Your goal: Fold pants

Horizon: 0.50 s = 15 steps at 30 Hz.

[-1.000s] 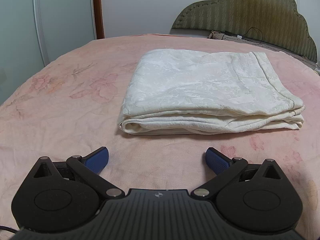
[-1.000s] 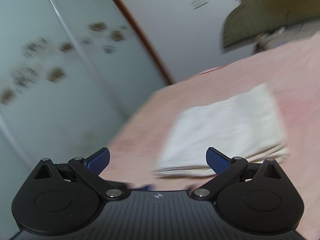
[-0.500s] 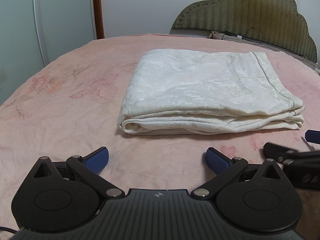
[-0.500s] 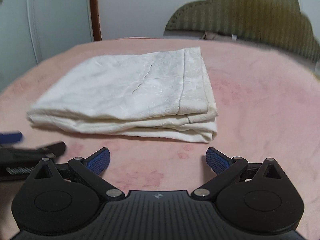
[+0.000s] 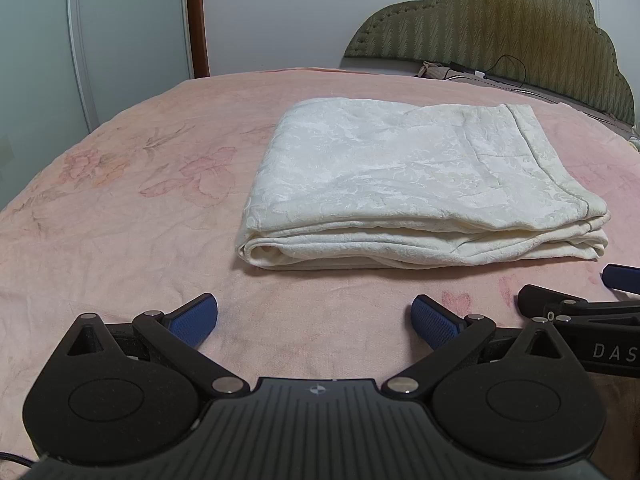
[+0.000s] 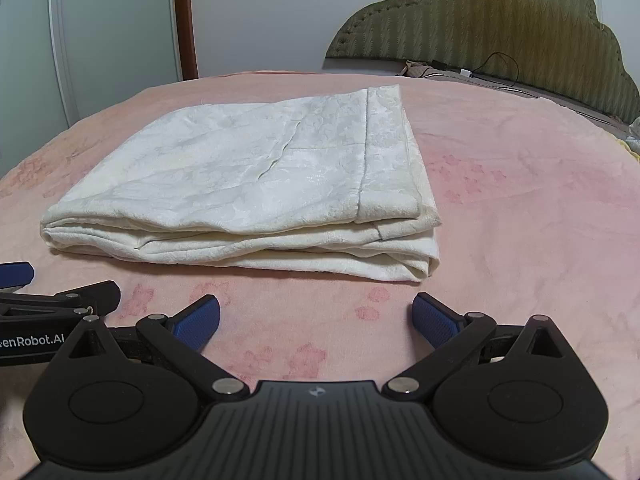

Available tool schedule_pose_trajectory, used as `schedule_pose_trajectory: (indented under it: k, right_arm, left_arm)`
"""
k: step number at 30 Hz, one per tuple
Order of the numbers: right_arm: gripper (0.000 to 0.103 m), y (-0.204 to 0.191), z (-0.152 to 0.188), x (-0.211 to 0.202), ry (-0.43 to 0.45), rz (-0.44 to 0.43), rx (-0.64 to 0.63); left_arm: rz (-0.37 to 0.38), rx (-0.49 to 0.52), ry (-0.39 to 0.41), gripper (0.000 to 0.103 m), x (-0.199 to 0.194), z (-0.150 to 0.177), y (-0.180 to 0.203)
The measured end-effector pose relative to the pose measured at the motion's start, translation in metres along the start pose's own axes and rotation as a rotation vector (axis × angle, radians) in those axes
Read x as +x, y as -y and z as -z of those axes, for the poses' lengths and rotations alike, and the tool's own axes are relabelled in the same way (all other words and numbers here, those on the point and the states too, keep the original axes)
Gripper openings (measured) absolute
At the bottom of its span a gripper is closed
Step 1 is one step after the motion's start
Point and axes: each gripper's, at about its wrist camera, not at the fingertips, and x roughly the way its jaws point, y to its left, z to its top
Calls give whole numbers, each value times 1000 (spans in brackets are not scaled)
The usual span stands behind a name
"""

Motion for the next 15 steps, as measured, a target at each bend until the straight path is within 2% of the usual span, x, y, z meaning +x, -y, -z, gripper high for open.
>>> schedule_pose_trajectory:
  k: [15]
  right_arm:
    - [103, 1, 0, 1, 0, -4, 5]
  left_arm:
    - [0, 0, 0, 103, 0, 0, 0]
